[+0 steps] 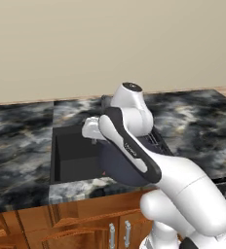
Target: Dump the lime from the pot into the sink. Then turn on the water and wash the lime. Then turn off the water and put the lime back in the pot.
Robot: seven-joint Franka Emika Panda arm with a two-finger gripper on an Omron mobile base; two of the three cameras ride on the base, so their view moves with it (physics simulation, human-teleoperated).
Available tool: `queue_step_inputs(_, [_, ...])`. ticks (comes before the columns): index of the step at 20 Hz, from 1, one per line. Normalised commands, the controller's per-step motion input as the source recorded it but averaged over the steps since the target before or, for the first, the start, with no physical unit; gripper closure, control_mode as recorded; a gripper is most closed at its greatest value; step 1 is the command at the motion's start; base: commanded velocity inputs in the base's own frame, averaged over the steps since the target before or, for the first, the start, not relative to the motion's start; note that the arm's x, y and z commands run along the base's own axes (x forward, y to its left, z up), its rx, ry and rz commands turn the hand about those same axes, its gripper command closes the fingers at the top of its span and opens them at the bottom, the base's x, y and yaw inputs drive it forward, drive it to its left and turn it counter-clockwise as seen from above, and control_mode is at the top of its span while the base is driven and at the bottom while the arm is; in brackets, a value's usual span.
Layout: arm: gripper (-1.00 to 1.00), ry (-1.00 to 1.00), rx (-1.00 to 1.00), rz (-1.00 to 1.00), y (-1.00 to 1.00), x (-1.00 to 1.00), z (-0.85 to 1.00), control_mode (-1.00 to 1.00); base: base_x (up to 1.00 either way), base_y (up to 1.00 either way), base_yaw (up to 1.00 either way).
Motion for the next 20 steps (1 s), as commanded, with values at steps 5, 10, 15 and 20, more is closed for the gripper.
queue_step_inputs(5, [1.0, 0.0, 0.03, 0.0, 0.79, 0.0, 0.0, -1.0, 0.0, 0.0, 0.0])
queue_step_inputs(10, [1.0, 0.0, 0.07, 0.0, 0.7, 0.09, 0.0, -1.0, 0.0, 0.0, 0.0])
queue_step_inputs(15, [1.0, 0.0, 0.12, 0.0, 0.55, 0.45, 0.0, -1.0, 0.0, 0.0, 0.0])
queue_step_inputs(20, [1.0, 0.0, 0.14, 0.0, 0.44, 0.64, 0.0, -1.0, 0.0, 0.0, 0.0])
